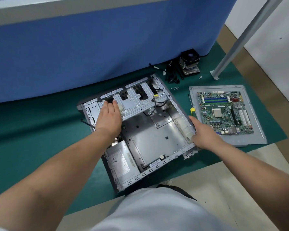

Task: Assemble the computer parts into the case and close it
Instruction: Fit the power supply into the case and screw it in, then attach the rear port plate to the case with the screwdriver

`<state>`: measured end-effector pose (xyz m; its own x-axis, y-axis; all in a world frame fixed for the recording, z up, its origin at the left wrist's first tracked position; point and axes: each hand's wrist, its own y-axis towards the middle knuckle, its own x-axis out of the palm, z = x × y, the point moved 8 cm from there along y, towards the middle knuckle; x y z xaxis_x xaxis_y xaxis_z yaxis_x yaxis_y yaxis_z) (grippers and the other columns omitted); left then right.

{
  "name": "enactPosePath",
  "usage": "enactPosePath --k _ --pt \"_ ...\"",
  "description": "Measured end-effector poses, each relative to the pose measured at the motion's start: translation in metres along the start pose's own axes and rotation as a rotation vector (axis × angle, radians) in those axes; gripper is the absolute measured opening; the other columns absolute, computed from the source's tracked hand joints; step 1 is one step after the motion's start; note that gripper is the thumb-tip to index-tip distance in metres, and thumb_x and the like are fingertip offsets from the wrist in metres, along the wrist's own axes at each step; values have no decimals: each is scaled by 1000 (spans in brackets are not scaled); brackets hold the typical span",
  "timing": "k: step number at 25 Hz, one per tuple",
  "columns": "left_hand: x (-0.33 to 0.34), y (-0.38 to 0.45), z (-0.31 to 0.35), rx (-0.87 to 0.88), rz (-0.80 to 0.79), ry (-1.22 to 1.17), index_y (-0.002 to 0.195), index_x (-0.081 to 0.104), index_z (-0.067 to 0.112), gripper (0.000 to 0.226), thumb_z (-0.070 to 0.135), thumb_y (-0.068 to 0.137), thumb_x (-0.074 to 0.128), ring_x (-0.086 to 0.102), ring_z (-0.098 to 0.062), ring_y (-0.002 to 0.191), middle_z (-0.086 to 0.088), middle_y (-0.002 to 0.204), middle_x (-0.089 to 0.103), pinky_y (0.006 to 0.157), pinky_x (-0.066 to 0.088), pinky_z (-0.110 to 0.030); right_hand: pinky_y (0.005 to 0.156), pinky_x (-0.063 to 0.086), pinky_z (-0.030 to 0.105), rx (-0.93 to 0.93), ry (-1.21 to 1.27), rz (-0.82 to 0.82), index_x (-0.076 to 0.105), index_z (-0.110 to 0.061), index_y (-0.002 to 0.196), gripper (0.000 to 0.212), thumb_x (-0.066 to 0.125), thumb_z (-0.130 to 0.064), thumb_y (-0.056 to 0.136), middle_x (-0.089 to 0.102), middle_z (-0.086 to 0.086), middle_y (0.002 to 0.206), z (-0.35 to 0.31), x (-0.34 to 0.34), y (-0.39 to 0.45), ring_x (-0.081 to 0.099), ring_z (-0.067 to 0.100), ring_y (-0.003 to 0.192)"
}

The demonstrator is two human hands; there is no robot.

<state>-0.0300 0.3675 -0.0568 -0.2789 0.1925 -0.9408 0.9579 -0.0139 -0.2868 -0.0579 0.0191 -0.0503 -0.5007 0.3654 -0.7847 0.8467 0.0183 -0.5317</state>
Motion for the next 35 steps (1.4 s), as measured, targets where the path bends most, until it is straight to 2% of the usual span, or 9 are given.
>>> enactPosePath --k 4,8,16,18,21,24,26,30,35 --pt "8 -17 -21 -166 -62 -72 157 -11 -8 74 9 96 27 -3 -45 156 -30 167 -5 128 7 -51 62 54 29 -48 -5 145 65 -20 128 50 59 2 83 69 4 91 -21 -32 41 61 20 71" --pt "17 -36 -31 -324 -129 -95 153 -19 -11 71 20 100 18 -26 -46 151 -31 161 -27 125 -10 -58 56 57 33 -124 -146 148 68 -30 101 31 60 -7 83 66 -5 80 -52 -50 78 63 19 67" --pt "31 -64 -30 -483 -79 -289 156 -19 -6 84 23 99 35 -25 -39 153 -25 164 -28 127 -5 -52 51 41 25 -167 -305 156 64 -34 128 57 52 0 83 68 5 106 -95 -61 128 59 29 82" --pt "28 -64 -33 -395 -5 -295 158 -20 0 101 39 97 50 -24 -36 154 -20 165 -28 127 -9 -49 72 55 37 -180 -268 118 54 -29 141 59 51 -3 89 62 12 129 -92 -52 124 61 35 104" --pt "15 -62 -27 -96 196 -224 164 -9 15 105 35 89 62 -17 -32 157 -12 169 -21 128 -2 -52 120 32 49 -350 -304 180 30 -19 159 66 55 -25 99 29 11 164 -95 -37 85 30 33 149" --pt "3 -53 -1 363 301 -68 156 40 18 72 26 88 62 4 -29 159 -9 171 14 128 9 -54 126 18 51 -715 -343 136 58 -27 141 46 51 -44 99 45 2 156 -112 4 16 35 24 148" --pt "1 -49 15 657 302 6 124 71 14 39 28 91 59 20 -27 157 -7 156 49 128 16 -51 127 0 48 -760 -455 -14 65 -35 132 51 36 -60 99 46 -6 155 -108 44 -14 30 19 151" --pt "11 -40 19 945 178 109 90 83 19 45 44 96 47 47 -25 141 2 106 77 129 11 -44 126 -7 45 -676 -487 -20 74 -37 117 55 38 -72 93 49 -12 146 -107 61 -22 29 16 147" --pt "-3 -39 20 1128 311 122 65 79 16 35 40 86 66 64 -26 94 4 67 72 118 34 -39 123 13 39 -621 -583 7 76 -37 106 59 39 -75 80 55 -9 132 -109 55 -15 45 20 126"
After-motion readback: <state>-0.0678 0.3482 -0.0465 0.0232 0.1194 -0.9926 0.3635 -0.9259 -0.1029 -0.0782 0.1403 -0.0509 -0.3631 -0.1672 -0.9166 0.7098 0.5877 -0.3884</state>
